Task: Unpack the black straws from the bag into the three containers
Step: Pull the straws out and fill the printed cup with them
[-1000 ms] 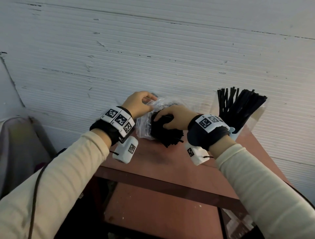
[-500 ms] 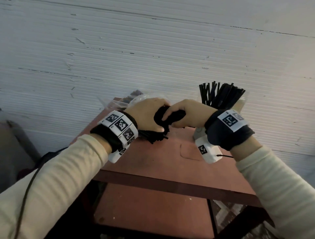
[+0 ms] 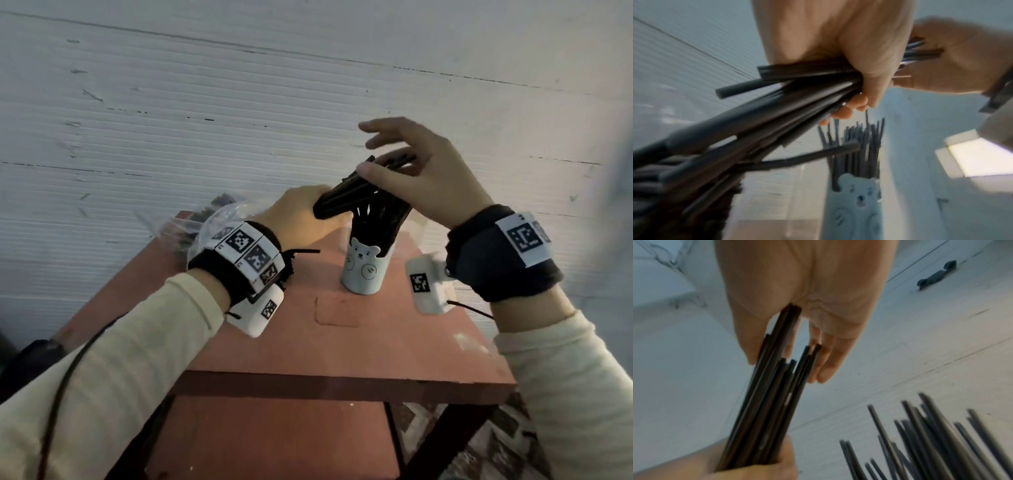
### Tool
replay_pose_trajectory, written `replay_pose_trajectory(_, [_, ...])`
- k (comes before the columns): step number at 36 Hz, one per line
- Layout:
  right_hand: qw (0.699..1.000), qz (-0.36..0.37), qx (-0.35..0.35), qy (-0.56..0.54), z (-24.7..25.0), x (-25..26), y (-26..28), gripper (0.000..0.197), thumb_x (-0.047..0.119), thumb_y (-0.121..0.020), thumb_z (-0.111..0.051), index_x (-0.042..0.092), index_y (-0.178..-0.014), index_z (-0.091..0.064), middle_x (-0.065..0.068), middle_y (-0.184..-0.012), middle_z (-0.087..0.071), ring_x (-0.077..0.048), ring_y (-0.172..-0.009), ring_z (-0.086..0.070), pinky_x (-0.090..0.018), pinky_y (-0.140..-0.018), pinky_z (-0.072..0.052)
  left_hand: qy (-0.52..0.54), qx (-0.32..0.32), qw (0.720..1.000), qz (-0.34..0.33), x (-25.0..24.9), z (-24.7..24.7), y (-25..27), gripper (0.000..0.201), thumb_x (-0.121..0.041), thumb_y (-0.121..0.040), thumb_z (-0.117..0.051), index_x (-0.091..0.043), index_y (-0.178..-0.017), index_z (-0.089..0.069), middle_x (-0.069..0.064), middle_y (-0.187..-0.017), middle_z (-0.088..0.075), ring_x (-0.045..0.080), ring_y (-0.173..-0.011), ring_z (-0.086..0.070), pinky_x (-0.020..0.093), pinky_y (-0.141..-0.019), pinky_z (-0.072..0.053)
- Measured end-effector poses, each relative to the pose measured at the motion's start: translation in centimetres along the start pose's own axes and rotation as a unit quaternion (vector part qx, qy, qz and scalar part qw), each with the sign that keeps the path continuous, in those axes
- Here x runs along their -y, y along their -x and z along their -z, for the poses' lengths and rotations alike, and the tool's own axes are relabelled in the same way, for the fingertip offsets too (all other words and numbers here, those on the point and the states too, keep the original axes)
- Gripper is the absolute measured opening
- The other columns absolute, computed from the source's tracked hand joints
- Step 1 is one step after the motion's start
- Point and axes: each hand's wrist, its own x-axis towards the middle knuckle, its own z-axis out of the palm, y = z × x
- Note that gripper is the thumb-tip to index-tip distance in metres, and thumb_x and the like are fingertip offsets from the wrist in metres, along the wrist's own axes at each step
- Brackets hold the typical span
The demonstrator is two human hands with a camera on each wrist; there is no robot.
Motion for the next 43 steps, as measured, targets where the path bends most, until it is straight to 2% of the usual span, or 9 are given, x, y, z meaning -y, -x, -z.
replay_pose_trajectory(5, [0.989,0.052,-0.141,-0.016,0.6,2.0,-0.9,0.043,0.032,-0.081,-0.075,0.029,-0.121,-0.058,0.006,-0.118,-0.060,-0.005,-0.097,-0.064,-0.023,-0.081,-0.054,0.089,-0.021,0.996,-0.018,-2.2,-0.6,-0.6,0.032,-0.039,-0.091,-0.063,-0.007,-0.092,-0.063,-0.007,-0.064,-0.059,0.008,-0.064,-0.061,0.022,-0.069,-0.049])
replay_pose_trajectory(9, [0.986,0.069,-0.153,-0.006,-0.4,2.3,-1.3,0.034,0.026,-0.088,-0.066,0.022,-0.121,-0.059,0.005,-0.116,-0.060,-0.004,-0.103,-0.059,-0.023,-0.084,-0.054,0.189,-0.017,0.982,0.004,-2.7,-1.9,-0.2,0.026,-0.040,-0.090,-0.065,-0.014,-0.087,-0.062,-0.007,-0.061,-0.061,0.003,-0.058,-0.061,0.017,-0.067,-0.050])
replay_pose_trajectory(13, [0.992,0.065,-0.090,0.057,-2.0,1.2,-1.2,0.025,0.026,-0.094,-0.056,0.018,-0.118,-0.063,0.009,-0.109,-0.063,0.001,-0.101,-0.057,-0.022,-0.090,-0.051,0.281,-0.002,0.959,0.041,-1.9,-4.0,0.6,0.017,-0.032,-0.086,-0.072,-0.016,-0.086,-0.066,0.000,-0.075,-0.067,0.012,-0.070,-0.066,0.036,-0.085,-0.055])
replay_pose_trajectory(15, [0.994,0.023,0.011,0.103,-2.6,0.4,-0.7,0.024,0.031,-0.096,-0.054,0.020,-0.115,-0.065,0.012,-0.106,-0.064,-0.001,-0.098,-0.058,-0.011,-0.086,-0.046,0.305,0.004,0.950,0.066,-1.2,-4.9,1.0,0.021,-0.031,-0.082,-0.076,-0.013,-0.090,-0.069,0.008,-0.083,-0.071,0.018,-0.078,-0.068,0.043,-0.093,-0.054])
replay_pose_trajectory(18, [0.981,0.011,0.128,0.148,-3.8,-1.3,0.3,0.028,0.032,-0.095,-0.057,0.021,-0.119,-0.063,0.008,-0.115,-0.062,-0.005,-0.105,-0.055,-0.015,-0.090,-0.043,0.311,0.029,0.945,0.103,-0.2,-5.7,1.5,0.035,-0.038,-0.075,-0.075,-0.008,-0.092,-0.071,0.008,-0.084,-0.073,0.021,-0.087,-0.070,0.046,-0.098,-0.050])
replay_pose_trajectory(25, [0.993,0.021,0.068,0.099,-4.2,-2.7,1.1,0.055,0.041,-0.091,-0.062,0.026,-0.140,-0.044,0.005,-0.139,-0.046,-0.005,-0.123,-0.046,-0.021,-0.101,-0.039,0.316,0.013,0.943,0.107,0.0,-5.6,1.6,0.014,-0.017,-0.091,-0.065,-0.004,-0.097,-0.067,0.011,-0.086,-0.068,0.017,-0.081,-0.066,0.036,-0.093,-0.053])
replay_pose_trajectory(30, [0.996,-0.032,-0.027,0.080,-4.1,-3.6,1.3,0.027,0.034,-0.088,-0.064,0.013,-0.102,-0.056,0.001,-0.098,-0.057,-0.015,-0.079,-0.056,-0.019,-0.069,-0.045,0.303,-0.045,0.946,0.105,0.7,-5.2,1.4,0.009,-0.020,-0.093,-0.063,-0.012,-0.088,-0.064,0.002,-0.072,-0.064,0.013,-0.073,-0.063,0.026,-0.082,-0.050])
replay_pose_trajectory(34, [0.996,-0.055,0.041,0.061,-4.3,-3.9,1.9,0.017,0.032,-0.091,-0.060,0.016,-0.090,-0.056,0.008,-0.079,-0.057,-0.004,-0.063,-0.048,-0.012,-0.059,-0.039,0.281,-0.033,0.952,0.113,1.1,-5.4,1.4,0.016,-0.022,-0.094,-0.063,-0.006,-0.093,-0.065,0.003,-0.073,-0.064,0.012,-0.072,-0.062,0.023,-0.079,-0.049])
replay_pose_trajectory(43, [0.957,-0.110,0.206,0.172,-5.7,-5.4,3.0,0.019,0.033,-0.086,-0.068,0.014,-0.086,-0.067,0.011,-0.076,-0.061,-0.006,-0.074,-0.058,-0.006,-0.060,-0.040,0.327,-0.088,0.930,0.145,2.2,-5.1,0.9,0.010,-0.017,-0.091,-0.066,-0.008,-0.094,-0.065,0.000,-0.074,-0.063,0.014,-0.071,-0.063,0.033,-0.079,-0.053])
